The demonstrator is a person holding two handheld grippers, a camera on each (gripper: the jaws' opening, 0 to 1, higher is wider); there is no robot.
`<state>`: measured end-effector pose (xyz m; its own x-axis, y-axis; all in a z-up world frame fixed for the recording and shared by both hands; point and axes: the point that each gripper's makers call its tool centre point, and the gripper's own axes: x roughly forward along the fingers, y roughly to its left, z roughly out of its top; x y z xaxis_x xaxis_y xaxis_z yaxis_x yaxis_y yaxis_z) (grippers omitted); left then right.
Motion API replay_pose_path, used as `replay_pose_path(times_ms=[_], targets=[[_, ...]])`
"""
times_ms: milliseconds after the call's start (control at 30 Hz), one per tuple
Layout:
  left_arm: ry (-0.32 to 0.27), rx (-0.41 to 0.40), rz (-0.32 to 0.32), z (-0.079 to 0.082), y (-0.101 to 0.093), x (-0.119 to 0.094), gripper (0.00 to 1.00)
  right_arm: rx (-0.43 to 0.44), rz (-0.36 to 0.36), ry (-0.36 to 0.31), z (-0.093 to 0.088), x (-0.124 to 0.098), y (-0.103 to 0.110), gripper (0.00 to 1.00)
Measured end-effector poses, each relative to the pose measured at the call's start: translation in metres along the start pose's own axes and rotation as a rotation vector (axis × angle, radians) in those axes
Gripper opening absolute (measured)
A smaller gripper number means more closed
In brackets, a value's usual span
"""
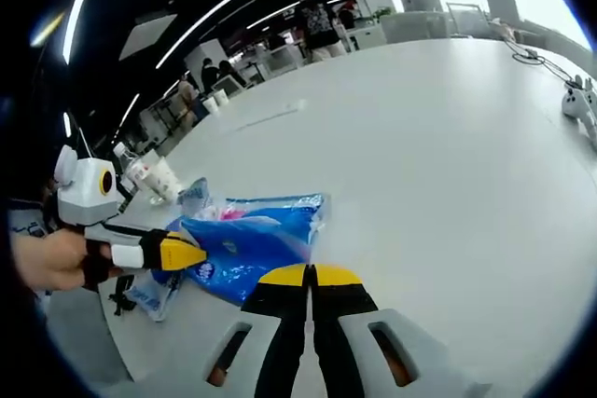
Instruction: Arrange the tabletop items into an orderly group along one side of the table until the central work area is clear of visible clutter.
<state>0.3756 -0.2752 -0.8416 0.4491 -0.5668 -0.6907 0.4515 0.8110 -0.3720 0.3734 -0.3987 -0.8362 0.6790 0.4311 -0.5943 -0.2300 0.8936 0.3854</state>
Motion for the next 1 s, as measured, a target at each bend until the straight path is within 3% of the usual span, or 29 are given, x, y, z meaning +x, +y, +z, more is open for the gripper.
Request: replay_pose_path(times_ms=[1000], targets=[[-0.006,-0.052,0.015,-0.0026,-0.0006,0.0062,0.01,-0.003,-0.017,0.017,-0.0030,0.0022,-0.0071,0.00]])
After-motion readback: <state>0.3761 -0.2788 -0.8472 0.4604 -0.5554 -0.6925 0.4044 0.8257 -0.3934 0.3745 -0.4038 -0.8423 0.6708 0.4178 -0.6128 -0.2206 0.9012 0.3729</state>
